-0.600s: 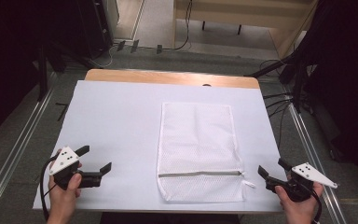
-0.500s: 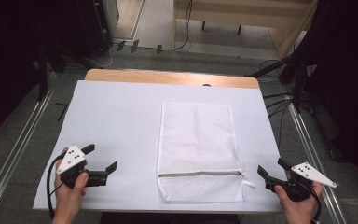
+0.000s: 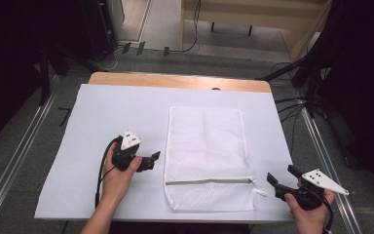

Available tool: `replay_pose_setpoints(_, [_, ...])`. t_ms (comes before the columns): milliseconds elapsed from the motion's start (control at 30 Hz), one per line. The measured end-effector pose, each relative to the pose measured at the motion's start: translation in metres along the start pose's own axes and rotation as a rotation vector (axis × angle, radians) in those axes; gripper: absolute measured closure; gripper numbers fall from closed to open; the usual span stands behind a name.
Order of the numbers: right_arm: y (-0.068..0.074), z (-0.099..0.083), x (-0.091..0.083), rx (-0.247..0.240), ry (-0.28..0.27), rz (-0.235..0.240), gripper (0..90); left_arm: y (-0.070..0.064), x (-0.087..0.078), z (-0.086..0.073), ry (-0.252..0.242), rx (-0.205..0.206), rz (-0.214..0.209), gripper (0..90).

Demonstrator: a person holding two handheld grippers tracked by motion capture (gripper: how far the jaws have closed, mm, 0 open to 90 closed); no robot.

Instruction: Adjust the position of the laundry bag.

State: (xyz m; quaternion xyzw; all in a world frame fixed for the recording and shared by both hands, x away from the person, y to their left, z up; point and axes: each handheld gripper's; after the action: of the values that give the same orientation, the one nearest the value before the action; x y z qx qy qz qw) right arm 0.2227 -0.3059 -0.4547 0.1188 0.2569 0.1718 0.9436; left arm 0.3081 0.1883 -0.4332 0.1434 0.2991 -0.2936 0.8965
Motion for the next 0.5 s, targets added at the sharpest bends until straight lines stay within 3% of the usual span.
replay_pose_setpoints(33, [-0.001, 0.000, 0.000, 0.002, 0.001, -0.001, 13.6, 0.004, 0.010, 0.006, 0.009, -0.057, -0.008, 20.7])
replay_pose_setpoints(133, [-0.001, 0.000, 0.001, -0.002, 0.005, -0.001, 13.6, 0.005, 0.021, 0.010, 0.034, -0.087, 0.003, 23.2])
replay_pose_setpoints(167, [-0.001, 0.000, 0.001, 0.003, 0.005, -0.003, 13.7, 0.005, 0.031, 0.011, 0.065, -0.103, 0.013, 25.3])
replay_pose_setpoints(233, [-0.001, 0.000, 0.001, -0.002, 0.005, -0.002, 13.7, 0.003, 0.040, 0.013, 0.092, -0.126, 0.003, 28.0])
replay_pose_setpoints(300, [-0.001, 0.000, 0.001, -0.002, 0.006, -0.002, 13.7, 0.000, 0.045, 0.014, 0.098, -0.137, -0.018, 28.2])
replay_pose_setpoints(367, [0.000, -0.001, 0.002, -0.002, 0.010, -0.002, 13.7, -0.004, 0.049, 0.015, 0.105, -0.139, -0.026, 38.5])
replay_pose_setpoints(500, [0.000, -0.001, 0.004, -0.004, 0.012, -0.005, 13.7, -0.013, 0.061, 0.016, 0.154, -0.164, -0.032, 41.1])
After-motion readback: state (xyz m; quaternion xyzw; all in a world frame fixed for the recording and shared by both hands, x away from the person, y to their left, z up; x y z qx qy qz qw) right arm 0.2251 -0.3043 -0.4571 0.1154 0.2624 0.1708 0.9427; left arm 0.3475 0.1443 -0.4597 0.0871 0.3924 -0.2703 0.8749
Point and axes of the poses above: each handheld gripper's, and its own axes: x roughly forward along the jaws, z roughly out of its top, y roughly to its left, and after that the axes turned 11 degrees about x, right-handed
